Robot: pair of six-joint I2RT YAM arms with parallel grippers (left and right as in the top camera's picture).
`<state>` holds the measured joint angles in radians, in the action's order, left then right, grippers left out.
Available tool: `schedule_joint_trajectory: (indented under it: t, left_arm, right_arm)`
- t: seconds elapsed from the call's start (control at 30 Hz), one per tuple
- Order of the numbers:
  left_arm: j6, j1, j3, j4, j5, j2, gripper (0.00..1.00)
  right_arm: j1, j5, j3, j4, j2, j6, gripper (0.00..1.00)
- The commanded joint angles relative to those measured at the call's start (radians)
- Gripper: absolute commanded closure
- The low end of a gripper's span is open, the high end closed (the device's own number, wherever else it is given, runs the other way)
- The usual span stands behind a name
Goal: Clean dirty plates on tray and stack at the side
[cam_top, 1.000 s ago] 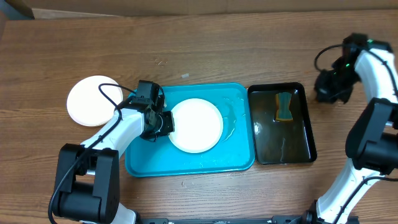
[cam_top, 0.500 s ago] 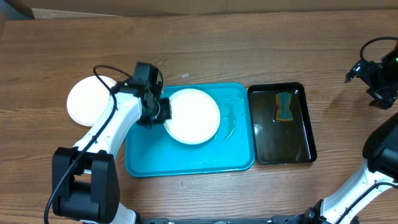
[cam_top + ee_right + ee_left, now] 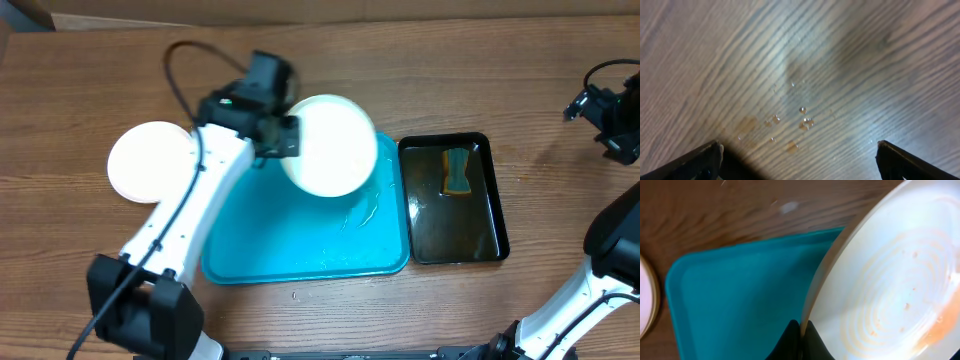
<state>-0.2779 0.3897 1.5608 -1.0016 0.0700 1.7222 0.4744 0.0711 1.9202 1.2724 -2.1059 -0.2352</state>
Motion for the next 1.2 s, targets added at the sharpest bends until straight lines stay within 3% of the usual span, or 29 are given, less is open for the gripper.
schedule_joint_trajectory:
  t: [0.0,0.27,0.5,0.63,0.7,0.77,0.87,1.17]
  left_arm:
    - [0.008,0.145,0.055,0.041,0.149,0.004,0.96]
    - [0.062,0.466,0.055,0.211,0.526,0.042,0.96]
    - [0.367,0.701,0.055,0.358,1.03,0.158,0.96]
    - [0.611,0.787,0.055,0.553,1.245,0.214,0.96]
    - [0.664,0.805,0.055,0.626,1.244,0.22,0.96]
    - [0.643,0.807,0.055,0.669,1.233,0.22,0.96]
    - [0.525,0.785,0.055,0.68,1.152,0.22,0.96]
    - [0.095,0.58,0.062,0.433,0.601,0.168,0.96]
  right_arm:
    - [0.001,-0.01,0.01,-0.018,0.013,-0.001,0.0]
    - [0.001,-0.01,0.01,-0.024,0.013,-0.001,0.0]
    - [0.001,-0.01,0.01,-0.024,0.013,-0.001,0.0]
    - [0.001,-0.01,0.01,-0.024,0.013,-0.001,0.0]
    - [0.001,-0.01,0.01,-0.024,0.013,-0.001,0.0]
    - [0.001,-0.01,0.01,-0.024,0.013,-0.001,0.0]
    - [0.001,-0.01,0.01,-0.024,0.013,-0.001,0.0]
    - [0.001,-0.01,0.01,-0.024,0.013,-0.001,0.0]
